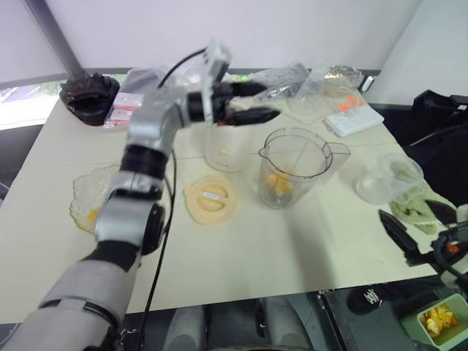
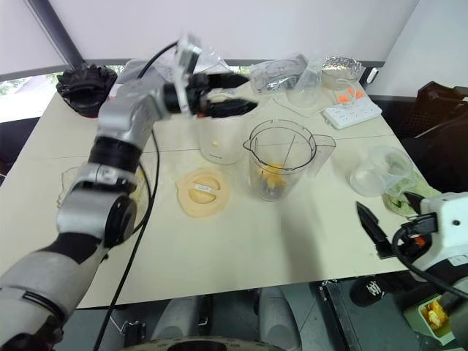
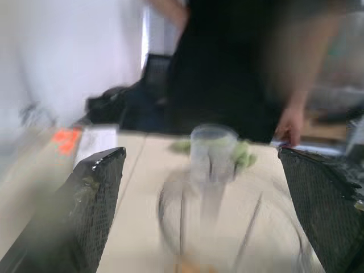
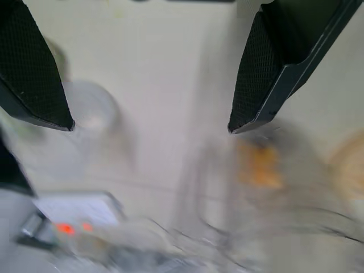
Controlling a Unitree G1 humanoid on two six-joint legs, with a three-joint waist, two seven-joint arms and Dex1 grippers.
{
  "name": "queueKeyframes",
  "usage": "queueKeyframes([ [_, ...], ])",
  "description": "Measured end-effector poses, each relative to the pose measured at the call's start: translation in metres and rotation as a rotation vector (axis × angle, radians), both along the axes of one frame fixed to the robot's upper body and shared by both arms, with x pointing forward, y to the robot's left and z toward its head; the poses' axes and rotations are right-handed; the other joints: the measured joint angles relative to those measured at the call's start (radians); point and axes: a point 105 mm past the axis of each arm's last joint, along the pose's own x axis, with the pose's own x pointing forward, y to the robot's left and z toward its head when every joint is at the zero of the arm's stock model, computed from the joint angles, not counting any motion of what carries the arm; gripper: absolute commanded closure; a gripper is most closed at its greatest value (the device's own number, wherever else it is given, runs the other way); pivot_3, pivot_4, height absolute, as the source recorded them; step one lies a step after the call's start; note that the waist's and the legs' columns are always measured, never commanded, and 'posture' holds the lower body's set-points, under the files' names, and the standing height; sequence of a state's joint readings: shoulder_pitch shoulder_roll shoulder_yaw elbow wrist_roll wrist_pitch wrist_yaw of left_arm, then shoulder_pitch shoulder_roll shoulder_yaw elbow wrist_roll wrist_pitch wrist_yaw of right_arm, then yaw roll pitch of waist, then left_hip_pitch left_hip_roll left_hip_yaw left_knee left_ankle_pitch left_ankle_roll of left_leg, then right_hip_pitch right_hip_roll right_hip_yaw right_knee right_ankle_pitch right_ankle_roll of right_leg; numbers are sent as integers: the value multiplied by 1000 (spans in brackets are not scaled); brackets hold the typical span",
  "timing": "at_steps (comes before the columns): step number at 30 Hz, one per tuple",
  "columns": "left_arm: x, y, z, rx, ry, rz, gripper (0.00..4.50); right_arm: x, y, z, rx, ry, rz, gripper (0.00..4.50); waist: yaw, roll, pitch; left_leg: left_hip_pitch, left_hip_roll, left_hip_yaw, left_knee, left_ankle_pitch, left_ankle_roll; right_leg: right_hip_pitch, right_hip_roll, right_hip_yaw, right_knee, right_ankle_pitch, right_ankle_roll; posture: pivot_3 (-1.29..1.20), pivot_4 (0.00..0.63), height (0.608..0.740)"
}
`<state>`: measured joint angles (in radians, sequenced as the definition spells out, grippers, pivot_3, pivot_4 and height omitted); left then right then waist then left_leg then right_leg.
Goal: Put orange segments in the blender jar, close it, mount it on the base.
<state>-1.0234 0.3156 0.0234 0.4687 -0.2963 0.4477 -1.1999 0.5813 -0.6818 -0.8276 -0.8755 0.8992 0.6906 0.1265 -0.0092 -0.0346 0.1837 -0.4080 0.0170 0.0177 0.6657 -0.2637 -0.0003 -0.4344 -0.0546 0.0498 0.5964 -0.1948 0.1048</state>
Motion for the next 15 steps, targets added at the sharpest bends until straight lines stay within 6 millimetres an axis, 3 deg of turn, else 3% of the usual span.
queueKeyframes([
  [5, -23, 18, -43, 116, -18, 83, 35, 6, -27, -8, 8, 3, -101, 0, 2, -12, -3, -1, 0, -1, -1, 0, 0, 1, -1, -1, -2, 0, 0, 0, 150, 740],
  [7, -32, 31, -74, 181, 17, 135, 35, 10, -46, -19, 23, 24, -170, 0, -2, -20, -6, 0, 0, -2, -2, 0, 0, 1, 0, -2, -3, 0, 0, 0, 150, 740],
  [9, -34, 35, -92, 193, 71, 166, 35, 16, -62, -24, 52, 15, -220, 0, -1, -26, -6, 0, 2, -3, -2, 0, 0, 1, 0, -3, -3, 0, -1, 0, 150, 740],
  [11, -34, 35, -98, 195, 88, 191, 35, 27, -73, -24, 124, -53, -263, 0, 1, -20, -6, 0, 1, -2, 0, 0, 0, 1, -2, -3, -1, 0, -1, 0, 150, 740],
  [15, -35, 24, -96, 188, 59, 206, 35, 39, -101, -53, 208, -6, -356, 0, 18, 3, -9, 3, -4, 3, 2, 0, 0, 4, -6, 0, -1, 0, -1, 0, 150, 740],
])
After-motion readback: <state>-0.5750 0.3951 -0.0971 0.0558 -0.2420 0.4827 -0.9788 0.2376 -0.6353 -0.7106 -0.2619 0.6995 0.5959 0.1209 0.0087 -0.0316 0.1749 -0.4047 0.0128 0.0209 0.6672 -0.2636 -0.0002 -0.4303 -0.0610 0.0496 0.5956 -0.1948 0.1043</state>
